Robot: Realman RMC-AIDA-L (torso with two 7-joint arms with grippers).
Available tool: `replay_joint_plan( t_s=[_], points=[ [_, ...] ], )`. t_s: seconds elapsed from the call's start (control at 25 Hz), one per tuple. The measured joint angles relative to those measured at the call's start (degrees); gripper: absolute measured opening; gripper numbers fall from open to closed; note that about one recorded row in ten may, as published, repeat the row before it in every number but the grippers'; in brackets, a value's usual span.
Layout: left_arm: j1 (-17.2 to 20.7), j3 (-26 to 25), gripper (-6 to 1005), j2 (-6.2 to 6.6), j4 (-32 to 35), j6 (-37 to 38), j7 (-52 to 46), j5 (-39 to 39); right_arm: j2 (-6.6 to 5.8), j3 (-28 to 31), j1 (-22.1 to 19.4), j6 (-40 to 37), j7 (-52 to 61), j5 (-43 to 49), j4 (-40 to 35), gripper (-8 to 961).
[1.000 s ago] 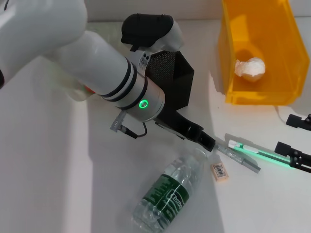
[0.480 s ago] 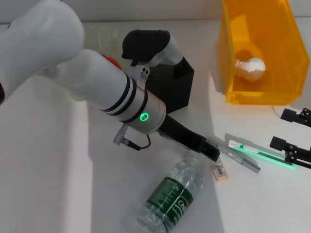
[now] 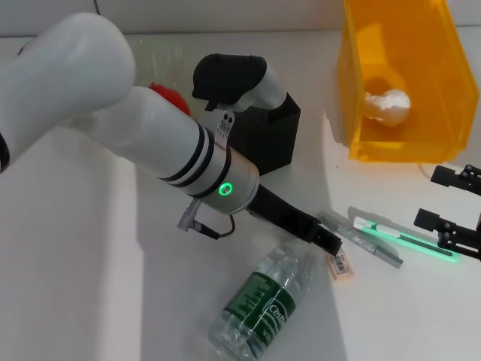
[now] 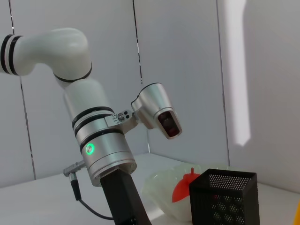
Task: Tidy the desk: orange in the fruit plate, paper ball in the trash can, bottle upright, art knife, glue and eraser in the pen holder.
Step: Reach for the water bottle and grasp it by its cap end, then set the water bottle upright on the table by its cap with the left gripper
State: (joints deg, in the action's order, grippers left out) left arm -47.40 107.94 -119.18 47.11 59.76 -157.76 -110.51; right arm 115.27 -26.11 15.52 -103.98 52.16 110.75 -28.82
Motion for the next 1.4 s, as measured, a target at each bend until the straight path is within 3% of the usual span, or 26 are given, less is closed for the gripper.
replay_joint_plan(
  t_s=[0.56, 0.8, 1.4],
  points=[
    [1.3, 0.5, 626, 0.00, 0.1, -1.6, 2.3, 0.2, 0.14, 0.2, 0.4, -0.5, 0.1, 0.0, 0.0, 719],
    [1.5, 0.4, 446, 0.00, 0.0, -1.7, 3.1, 0.7, 0.19, 0.2, 0.8, -0.5, 0.2, 0.0, 0.0, 719],
    [2.3, -0.3, 446, 0.00, 0.6, -1.3, 7.5, 2.1, 0.49, 0.6, 0.8, -0.5, 0.2, -0.2, 0.0, 720]
  ],
)
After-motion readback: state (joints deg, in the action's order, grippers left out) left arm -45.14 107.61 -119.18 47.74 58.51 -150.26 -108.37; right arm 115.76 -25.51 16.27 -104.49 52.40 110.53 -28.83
